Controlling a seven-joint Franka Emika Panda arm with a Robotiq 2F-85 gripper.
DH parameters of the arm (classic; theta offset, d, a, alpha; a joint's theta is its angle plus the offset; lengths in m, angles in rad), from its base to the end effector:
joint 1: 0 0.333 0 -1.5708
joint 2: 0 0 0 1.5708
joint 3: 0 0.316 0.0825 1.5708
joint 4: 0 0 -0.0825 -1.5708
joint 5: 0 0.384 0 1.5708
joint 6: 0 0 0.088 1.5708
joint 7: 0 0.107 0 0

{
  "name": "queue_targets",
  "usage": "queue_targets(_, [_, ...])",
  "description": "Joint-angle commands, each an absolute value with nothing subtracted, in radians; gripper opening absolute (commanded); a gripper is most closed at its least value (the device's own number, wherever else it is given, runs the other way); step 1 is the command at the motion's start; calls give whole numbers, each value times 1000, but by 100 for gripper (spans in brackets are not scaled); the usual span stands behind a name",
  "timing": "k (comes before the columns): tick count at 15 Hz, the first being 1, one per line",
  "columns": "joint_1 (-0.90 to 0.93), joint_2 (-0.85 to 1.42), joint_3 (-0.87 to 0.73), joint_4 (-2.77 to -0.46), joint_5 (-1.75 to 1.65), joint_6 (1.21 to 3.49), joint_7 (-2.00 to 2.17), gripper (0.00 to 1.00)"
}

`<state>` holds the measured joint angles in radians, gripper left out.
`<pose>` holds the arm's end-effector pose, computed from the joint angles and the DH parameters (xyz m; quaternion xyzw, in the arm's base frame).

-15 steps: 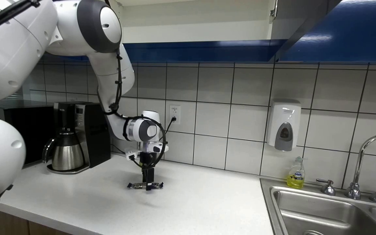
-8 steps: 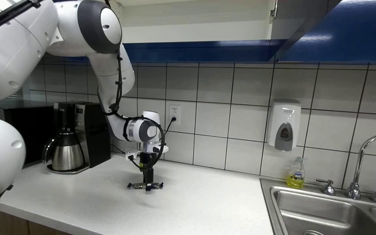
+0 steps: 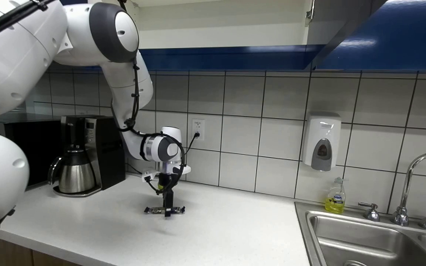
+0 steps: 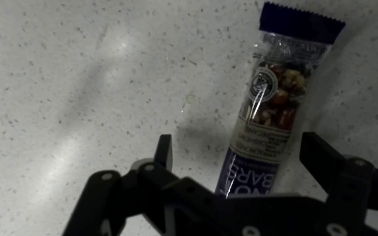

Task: Place the granola bar on the bottom shelf of the cabinet

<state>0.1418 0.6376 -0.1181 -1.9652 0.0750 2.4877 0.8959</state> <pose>0.5980 0.0138 0.1366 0.8957 -0.4411 -0.0424 0.0372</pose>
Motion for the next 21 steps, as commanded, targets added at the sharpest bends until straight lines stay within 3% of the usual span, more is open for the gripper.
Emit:
queue_targets(1, [150,648,-125,-1941,80,2473,924,72])
queue_targets(9, [151,660,-125,-1924,77,2471,926,10])
queue_targets(21, [164,595,-139,-1956,55,2475,926,9])
